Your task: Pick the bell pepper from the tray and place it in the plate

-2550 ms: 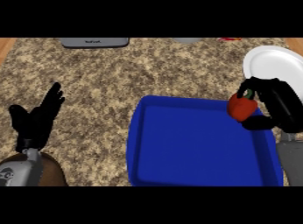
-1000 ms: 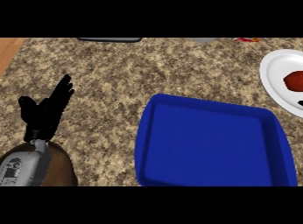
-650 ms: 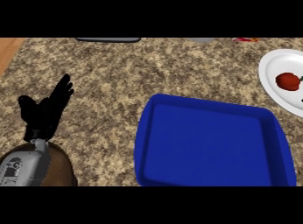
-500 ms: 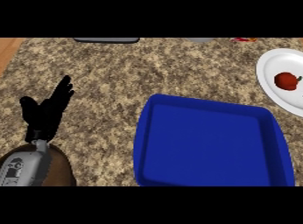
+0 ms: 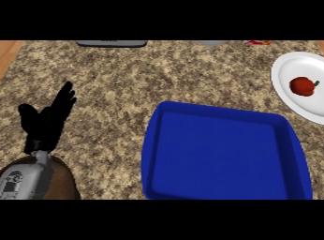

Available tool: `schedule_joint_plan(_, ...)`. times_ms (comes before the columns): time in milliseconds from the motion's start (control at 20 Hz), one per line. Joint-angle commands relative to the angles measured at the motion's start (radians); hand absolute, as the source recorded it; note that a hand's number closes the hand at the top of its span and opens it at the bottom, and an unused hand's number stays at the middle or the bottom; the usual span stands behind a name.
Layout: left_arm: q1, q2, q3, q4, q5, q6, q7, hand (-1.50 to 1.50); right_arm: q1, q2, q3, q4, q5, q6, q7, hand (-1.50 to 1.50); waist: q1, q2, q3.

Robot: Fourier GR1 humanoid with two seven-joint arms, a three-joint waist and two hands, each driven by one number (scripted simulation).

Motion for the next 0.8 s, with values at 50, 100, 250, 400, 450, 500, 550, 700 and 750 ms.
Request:
schedule_joint_plan(50,0.028,0.018,0.011,-0.01,0.007,-0.021,-0.015,0.0,0.028,-0.068,-0.026,0.053,-0.045,0.237,0.007,-1.5,0.009,0.006,0.002)
schedule_joint_plan(100,-0.037,0.009,0.01,0.007,0.002,-0.002,0.021,0.0,0.034,-0.049,-0.029,0.051,-0.05,0.226,-0.001,-1.5,0.007,0.01,0.003)
schedule_joint_plan(250,-0.031,-0.012,0.005,0.037,-0.002,-0.002,-0.026,0.0,0.044,-0.042,-0.022,0.017,-0.058,0.224,-0.016,-1.5,0.005,0.009,0.002)
schedule_joint_plan(400,-0.032,-0.004,0.007,0.052,-0.01,-0.004,-0.028,0.0,0.094,-0.078,-0.027,0.002,-0.071,0.264,-0.064,-1.5,0.003,0.013,0.004)
schedule_joint_plan(450,0.008,0.007,0.008,-0.003,0.007,-0.022,-0.009,0.0,0.088,-0.082,-0.043,0.005,-0.087,0.237,-0.049,-1.5,0.02,0.011,0.005)
schedule_joint_plan(500,-0.017,-0.015,-0.01,0.004,-0.012,0.001,0.0,0.0,0.076,-0.09,-0.033,-0.003,-0.081,0.247,-0.035,-1.5,0.018,0.013,0.005)
schedule_joint_plan(550,-0.003,0.003,0.01,0.033,0.005,-0.029,-0.044,0.0,0.072,-0.078,-0.027,-0.007,-0.081,0.239,-0.023,-1.5,0.014,0.011,0.003)
schedule_joint_plan(700,0.019,-0.004,0.012,0.039,0.005,-0.027,-0.058,0.0,0.13,-0.12,-0.036,-0.01,-0.096,0.267,-0.059,-1.5,0.01,0.013,0.004)
schedule_joint_plan(750,0.033,-0.003,-0.012,-0.047,-0.004,-0.019,-0.003,0.0,0.144,-0.102,-0.038,-0.015,-0.099,0.222,-0.071,-1.5,0.024,0.01,0.006)
